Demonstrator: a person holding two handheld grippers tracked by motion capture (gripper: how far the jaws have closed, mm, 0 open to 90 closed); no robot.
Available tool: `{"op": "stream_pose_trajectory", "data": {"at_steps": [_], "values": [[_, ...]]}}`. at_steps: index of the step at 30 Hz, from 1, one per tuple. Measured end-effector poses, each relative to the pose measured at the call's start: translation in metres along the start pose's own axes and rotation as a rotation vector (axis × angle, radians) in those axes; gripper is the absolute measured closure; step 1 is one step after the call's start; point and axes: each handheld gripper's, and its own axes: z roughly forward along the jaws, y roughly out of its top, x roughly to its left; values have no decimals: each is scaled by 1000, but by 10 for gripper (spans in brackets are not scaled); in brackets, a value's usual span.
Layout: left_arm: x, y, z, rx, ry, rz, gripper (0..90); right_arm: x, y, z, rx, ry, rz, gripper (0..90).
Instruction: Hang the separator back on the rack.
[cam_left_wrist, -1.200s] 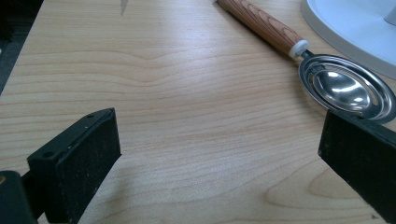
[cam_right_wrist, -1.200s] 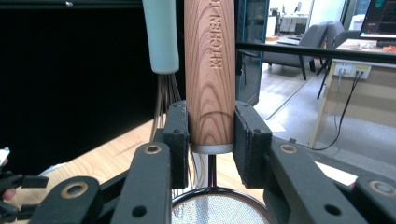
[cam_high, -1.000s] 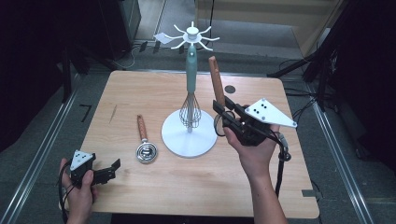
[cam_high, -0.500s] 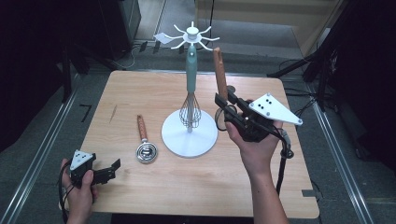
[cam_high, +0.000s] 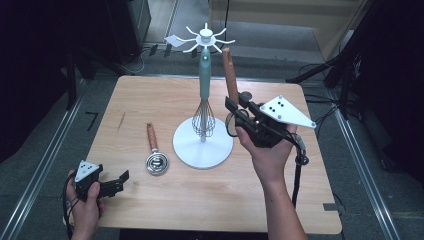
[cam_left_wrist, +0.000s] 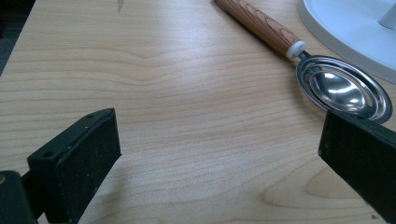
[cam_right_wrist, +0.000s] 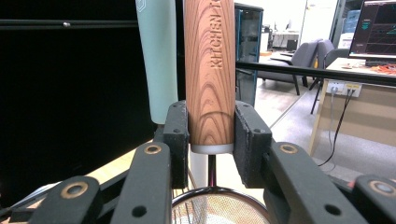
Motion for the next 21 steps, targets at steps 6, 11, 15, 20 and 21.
{"op": "stream_pose_trajectory", "data": {"at_steps": [6, 11, 15, 20, 21], "values": [[0, 0, 0, 4, -2, 1, 0, 2, -1, 7, 11, -1, 0, 711], [0, 0, 0, 3, -4, 1, 0, 2, -2, 10, 10, -1, -1, 711], [0, 0, 0, 6, -5, 2, 0, 2, -3, 12, 13, 4, -1, 712], [0, 0, 0, 7, -3, 4, 0, 3, -4, 15, 15, 8, -1, 712], [0, 0, 0, 8, -3, 4, 0, 3, -4, 15, 18, 9, 2, 712]]}}
